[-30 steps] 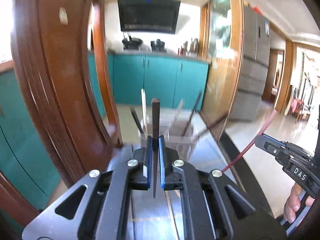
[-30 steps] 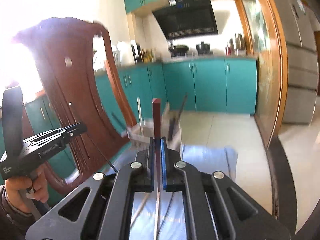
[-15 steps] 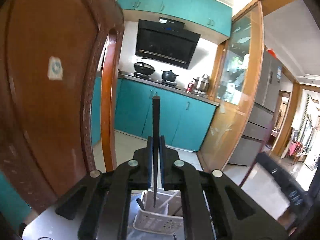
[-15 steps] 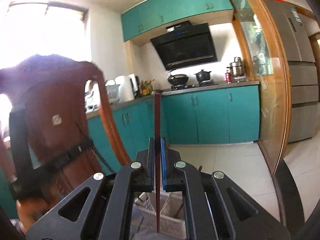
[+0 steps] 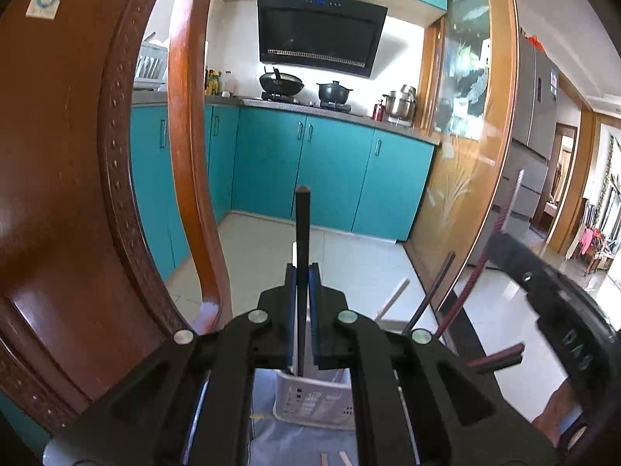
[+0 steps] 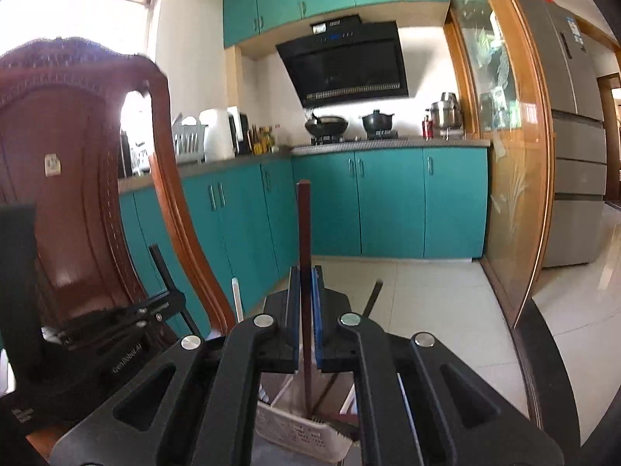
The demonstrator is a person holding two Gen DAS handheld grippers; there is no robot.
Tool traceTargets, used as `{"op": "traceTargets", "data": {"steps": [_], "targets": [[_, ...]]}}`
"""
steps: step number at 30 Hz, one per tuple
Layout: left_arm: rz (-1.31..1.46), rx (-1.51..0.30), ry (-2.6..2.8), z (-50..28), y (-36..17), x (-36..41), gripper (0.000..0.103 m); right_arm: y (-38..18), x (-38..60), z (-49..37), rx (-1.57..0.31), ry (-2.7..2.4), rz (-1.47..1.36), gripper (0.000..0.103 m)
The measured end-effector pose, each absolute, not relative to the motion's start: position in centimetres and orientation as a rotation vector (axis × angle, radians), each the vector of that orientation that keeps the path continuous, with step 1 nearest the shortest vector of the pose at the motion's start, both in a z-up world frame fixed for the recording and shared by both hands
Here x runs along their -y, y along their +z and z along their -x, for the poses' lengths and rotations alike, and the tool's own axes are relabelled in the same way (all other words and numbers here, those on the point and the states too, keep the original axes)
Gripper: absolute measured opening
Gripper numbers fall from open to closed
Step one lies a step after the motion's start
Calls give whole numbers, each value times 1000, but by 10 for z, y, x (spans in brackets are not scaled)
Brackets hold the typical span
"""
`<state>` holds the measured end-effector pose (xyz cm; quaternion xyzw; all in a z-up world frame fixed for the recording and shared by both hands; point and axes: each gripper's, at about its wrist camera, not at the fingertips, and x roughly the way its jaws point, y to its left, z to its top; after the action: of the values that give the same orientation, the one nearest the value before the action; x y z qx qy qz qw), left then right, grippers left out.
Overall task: Organize utensils
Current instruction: 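Lift both held chopsticks up over the white basket, then open both tools to drop the chopsticks into the basket, then move both open tools down to the two light wooden chopsticks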
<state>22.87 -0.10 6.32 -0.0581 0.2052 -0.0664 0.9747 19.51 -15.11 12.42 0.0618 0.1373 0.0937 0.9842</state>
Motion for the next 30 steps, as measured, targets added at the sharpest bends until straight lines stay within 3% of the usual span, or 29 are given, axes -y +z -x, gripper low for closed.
{"op": "traceTargets", "data": {"steps": [11, 17, 20, 24, 30], "targets": [[88, -384, -173, -203, 53, 3, 7, 117, 155, -155, -274, 193, -79, 15], [80, -339, -174, -168, 47, -4, 14, 99, 149, -97, -226, 325, 23, 24], [63, -357, -163, -157, 38, -9, 15, 62, 145, -91, -369, 513, 37, 24], [27, -421, -117, -152, 15, -15, 15, -9, 134, -127, -729, 408, 91, 24], [-21, -524, -110, -154, -14, -11, 20, -74, 136, -157, -993, 258, 124, 30]]}}
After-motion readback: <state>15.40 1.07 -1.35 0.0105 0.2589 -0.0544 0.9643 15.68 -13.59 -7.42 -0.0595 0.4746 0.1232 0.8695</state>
